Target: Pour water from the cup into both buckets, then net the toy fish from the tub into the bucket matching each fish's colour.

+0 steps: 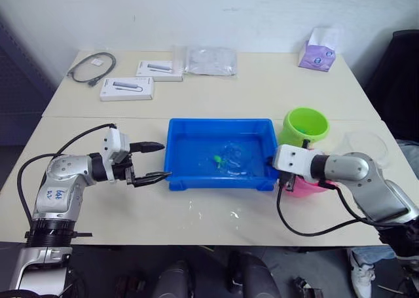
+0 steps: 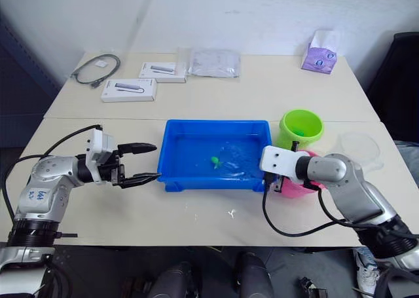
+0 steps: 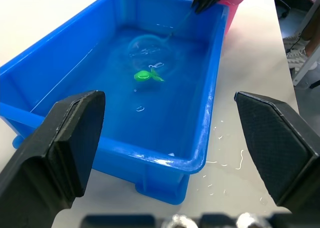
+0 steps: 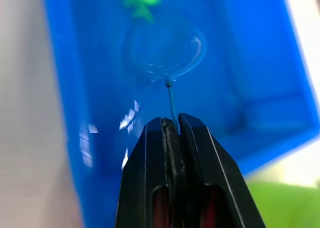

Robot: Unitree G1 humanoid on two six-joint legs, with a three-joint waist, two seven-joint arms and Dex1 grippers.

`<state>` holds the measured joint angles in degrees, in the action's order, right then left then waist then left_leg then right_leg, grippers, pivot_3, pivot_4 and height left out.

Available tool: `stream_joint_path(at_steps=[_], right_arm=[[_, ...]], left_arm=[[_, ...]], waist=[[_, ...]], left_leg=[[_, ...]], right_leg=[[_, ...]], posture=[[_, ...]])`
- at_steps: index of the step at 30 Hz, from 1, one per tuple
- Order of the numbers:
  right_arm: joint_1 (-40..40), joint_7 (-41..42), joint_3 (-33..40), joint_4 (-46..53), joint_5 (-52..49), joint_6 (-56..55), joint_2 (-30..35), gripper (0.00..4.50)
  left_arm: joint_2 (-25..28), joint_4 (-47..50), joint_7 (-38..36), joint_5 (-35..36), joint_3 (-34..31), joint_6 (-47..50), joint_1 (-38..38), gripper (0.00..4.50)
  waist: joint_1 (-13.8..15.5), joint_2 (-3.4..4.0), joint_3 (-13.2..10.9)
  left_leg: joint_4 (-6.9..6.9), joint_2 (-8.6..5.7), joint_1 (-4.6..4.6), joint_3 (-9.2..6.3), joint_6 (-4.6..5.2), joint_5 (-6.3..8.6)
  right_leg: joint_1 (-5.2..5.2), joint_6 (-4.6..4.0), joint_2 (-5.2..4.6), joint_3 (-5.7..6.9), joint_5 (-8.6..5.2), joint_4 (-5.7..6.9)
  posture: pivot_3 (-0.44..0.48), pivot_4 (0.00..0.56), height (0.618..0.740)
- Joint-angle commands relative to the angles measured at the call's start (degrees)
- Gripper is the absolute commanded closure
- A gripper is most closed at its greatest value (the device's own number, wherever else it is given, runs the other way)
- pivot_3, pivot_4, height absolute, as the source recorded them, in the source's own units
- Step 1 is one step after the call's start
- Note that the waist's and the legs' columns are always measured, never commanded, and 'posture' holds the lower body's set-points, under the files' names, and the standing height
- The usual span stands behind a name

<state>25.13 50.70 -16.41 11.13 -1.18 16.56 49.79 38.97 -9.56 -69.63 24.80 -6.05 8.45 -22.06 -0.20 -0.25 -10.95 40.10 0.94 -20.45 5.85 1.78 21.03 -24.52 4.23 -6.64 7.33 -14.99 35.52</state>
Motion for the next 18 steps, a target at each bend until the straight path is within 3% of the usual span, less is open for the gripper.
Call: stream_joint_path(at_steps=[1,9,18], right_arm=[[0.9,1.8,1.6,3.4,-3.9,4.6,-3.1,4.50],[-1.5,-0.7,11.6,7.4,-14.2,15.3,-8.8,4.50],[-10.2,0.3,26.3,13.9,-24.9,16.8,-7.3,4.50]], left_arm=[[0.0,0.9,-0.2,0.6,-1.3,-1.8,0.4,0.05],[-0.7,1.3,0.2,1.0,-1.2,-2.5,1.1,0.05],[-3.1,2.9,2.0,5.6,-2.5,2.8,-3.5,0.05]], waist=[[0.1,0.00,0.0],[0.3,0.00,0.0],[0.3,0.00,0.0]], left_leg=[[0.00,0.00,0.00,0.00,-0.01,0.00],[0.01,-0.05,-0.04,-0.09,0.00,0.00],[0.00,-0.05,-0.07,-0.15,-0.01,0.00]], right_leg=[[0.00,0.00,0.00,0.02,0.00,0.01],[0.02,0.00,-0.03,0.03,0.00,0.00],[0.03,0.00,-0.01,0.07,0.00,-0.01]], posture=[[0.000,0.150,0.740],[0.000,0.150,0.740],[0.000,0.150,0.740]])
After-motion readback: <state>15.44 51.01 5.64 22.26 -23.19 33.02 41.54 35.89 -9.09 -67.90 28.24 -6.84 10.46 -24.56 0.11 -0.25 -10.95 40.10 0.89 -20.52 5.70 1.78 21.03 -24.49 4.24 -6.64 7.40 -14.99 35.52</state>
